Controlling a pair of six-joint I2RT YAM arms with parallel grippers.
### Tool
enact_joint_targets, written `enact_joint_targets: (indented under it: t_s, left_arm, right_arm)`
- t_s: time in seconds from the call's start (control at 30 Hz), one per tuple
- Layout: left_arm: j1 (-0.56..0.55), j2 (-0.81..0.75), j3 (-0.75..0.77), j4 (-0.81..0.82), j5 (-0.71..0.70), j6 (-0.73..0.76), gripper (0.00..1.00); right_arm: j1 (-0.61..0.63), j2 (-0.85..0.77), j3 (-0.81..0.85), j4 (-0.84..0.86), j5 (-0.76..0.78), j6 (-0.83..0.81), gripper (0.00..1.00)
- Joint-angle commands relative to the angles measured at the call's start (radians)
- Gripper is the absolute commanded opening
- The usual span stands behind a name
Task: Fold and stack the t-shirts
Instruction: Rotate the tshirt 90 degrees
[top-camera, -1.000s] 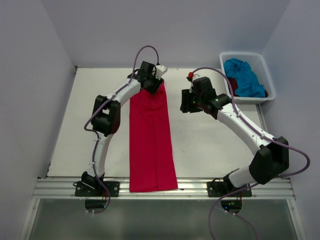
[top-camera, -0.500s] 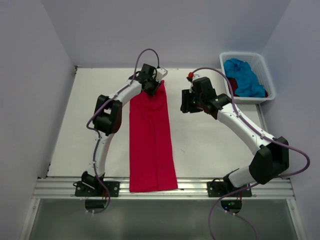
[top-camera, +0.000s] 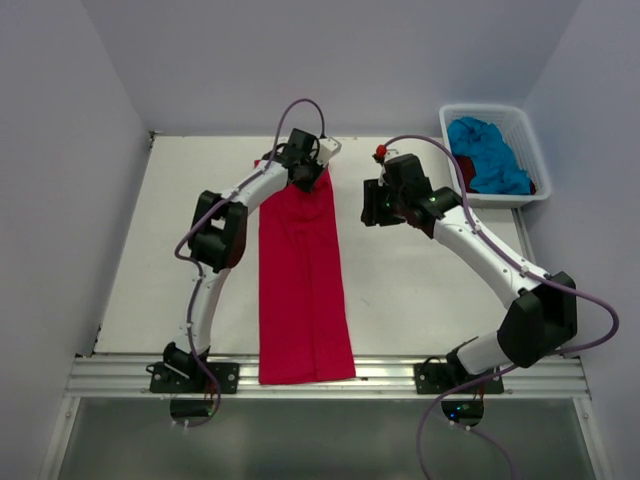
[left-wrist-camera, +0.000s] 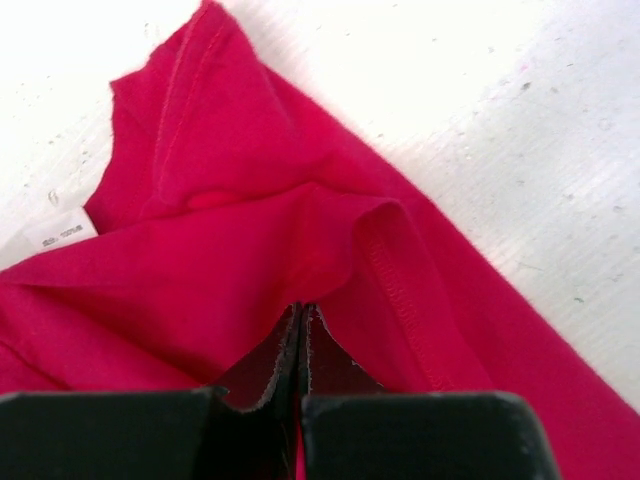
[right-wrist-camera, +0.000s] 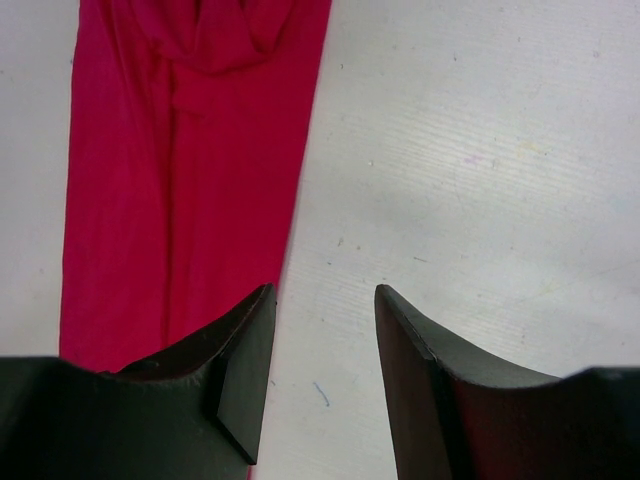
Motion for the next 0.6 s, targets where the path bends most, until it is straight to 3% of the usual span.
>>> enact_joint_targets:
  t_s: [0.0,0.37,0.47,0.5,0.57]
  left_arm:
    - [-0.033,-0.003,0.068,0.004,0.029,-0.024,0.00]
    - [-0.046,0.033,0.174,0.010,0.031,-0.111,0.02]
    - [-0.046,0.045,0.179,0.024,-0.006,-0.145,0.11]
    - [-0.046,0.048,0.185,0.027,-0.008,-0.159,0.28]
    - [-0.046,0.050,0.185,0.036,-0.026,-0.183,0.38]
  right_arm:
    - [-0.003,-0.003,0.015,0.013,0.010,-0.007,0.48]
    - [-0.001,-0.015,0.005,0.013,0.013,-0.010,0.48]
    - [-0.001,-0.020,0.003,0.012,0.010,-0.009,0.48]
    - [-0.001,-0.020,0.003,0.012,0.011,-0.009,0.48]
    - [-0.001,-0.021,-0.001,0.012,0.007,-0.009,0.48]
